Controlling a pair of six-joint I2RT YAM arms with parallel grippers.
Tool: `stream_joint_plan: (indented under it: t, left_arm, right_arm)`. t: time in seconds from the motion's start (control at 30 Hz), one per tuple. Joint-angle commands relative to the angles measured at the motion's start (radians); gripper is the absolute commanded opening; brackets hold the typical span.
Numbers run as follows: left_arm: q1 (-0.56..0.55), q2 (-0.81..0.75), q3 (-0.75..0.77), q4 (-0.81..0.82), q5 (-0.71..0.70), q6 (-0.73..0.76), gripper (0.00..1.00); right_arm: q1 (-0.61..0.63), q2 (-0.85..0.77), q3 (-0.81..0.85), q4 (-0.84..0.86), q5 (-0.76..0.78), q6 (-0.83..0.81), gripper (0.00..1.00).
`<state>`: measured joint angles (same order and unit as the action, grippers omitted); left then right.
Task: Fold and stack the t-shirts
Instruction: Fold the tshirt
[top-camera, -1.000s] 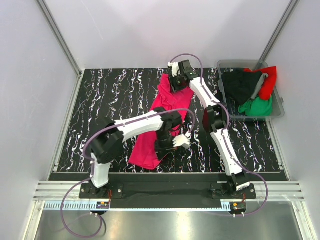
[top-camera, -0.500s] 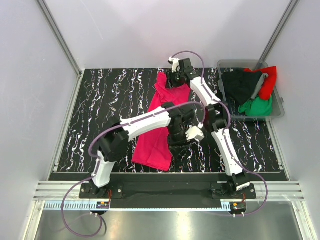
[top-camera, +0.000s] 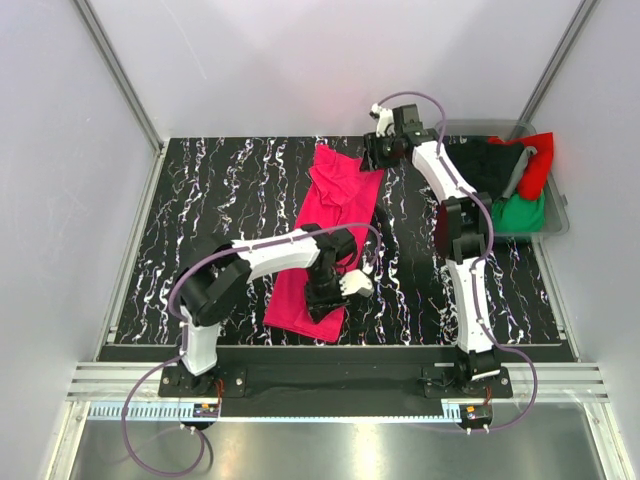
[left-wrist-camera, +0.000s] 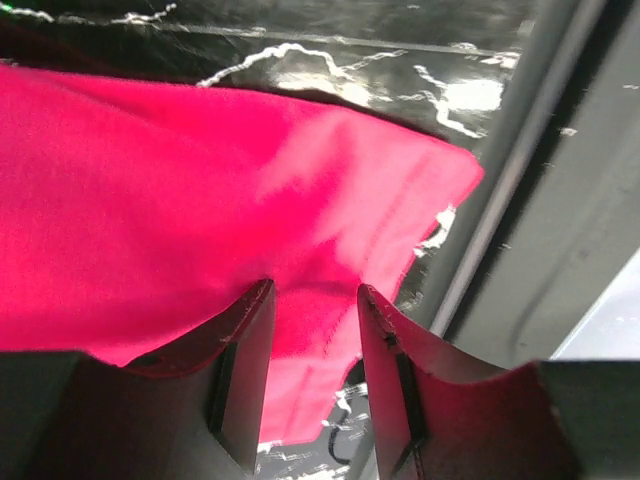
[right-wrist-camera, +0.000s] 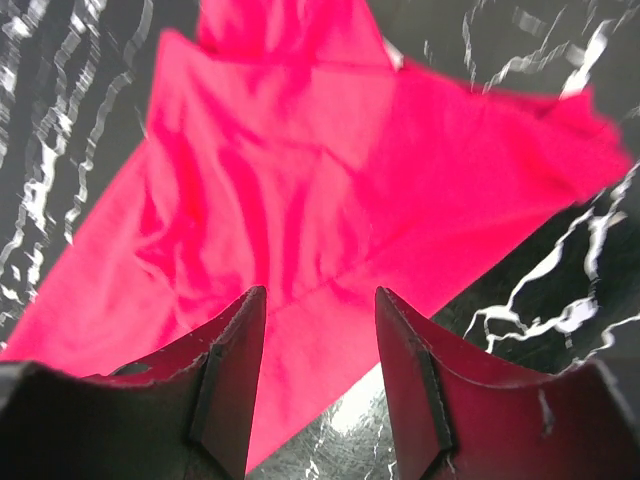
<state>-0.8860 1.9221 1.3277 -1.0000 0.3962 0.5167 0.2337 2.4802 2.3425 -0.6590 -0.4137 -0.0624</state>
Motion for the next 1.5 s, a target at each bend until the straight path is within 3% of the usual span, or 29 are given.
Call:
stream_joint_plan:
  t: [0.0, 0.3, 0.67, 1.17, 1.27, 1.33, 1.47]
  left_arm:
    - [-0.001, 0.026, -0.005, 0.109, -0.022, 0.016, 0.43]
    - [-0.007, 0.155, 0.088, 0.138, 0.016, -0.043, 0.42]
    - [-0.050, 0.230, 0.159, 0.138, 0.043, -0.076, 0.42]
    - [-0.085, 0.246, 0.226, 0.129, -0.002, -0.104, 0.42]
    - [-0.084, 0.155, 0.180, 0.120, -0.062, -0.107, 0.41]
    - [-0.077, -0.009, 0.144, 0.120, -0.095, -0.113, 0.42]
    - [-0.058, -0.305, 0.050, 0.104, -0.199, -0.193, 0.56]
  right_arm:
    - [0.015, 0.022, 0.006, -0.037, -0.036, -0.028, 0.55]
    - [0.015, 0.134, 0.049, -0.051, -0.016, -0.001, 0.55]
    - [0.035, 0.296, 0.268, -0.025, 0.007, 0.039, 0.57]
    - [0.044, 0.309, 0.313, 0.001, 0.000, 0.053, 0.59]
    - [0.044, 0.239, 0.287, 0.001, 0.036, 0.039, 0.60]
    - [0.036, 0.159, 0.207, 0.001, 0.036, 0.030, 0.60]
    - [0.013, -0.166, -0.039, -0.005, 0.007, 0.094, 0.59]
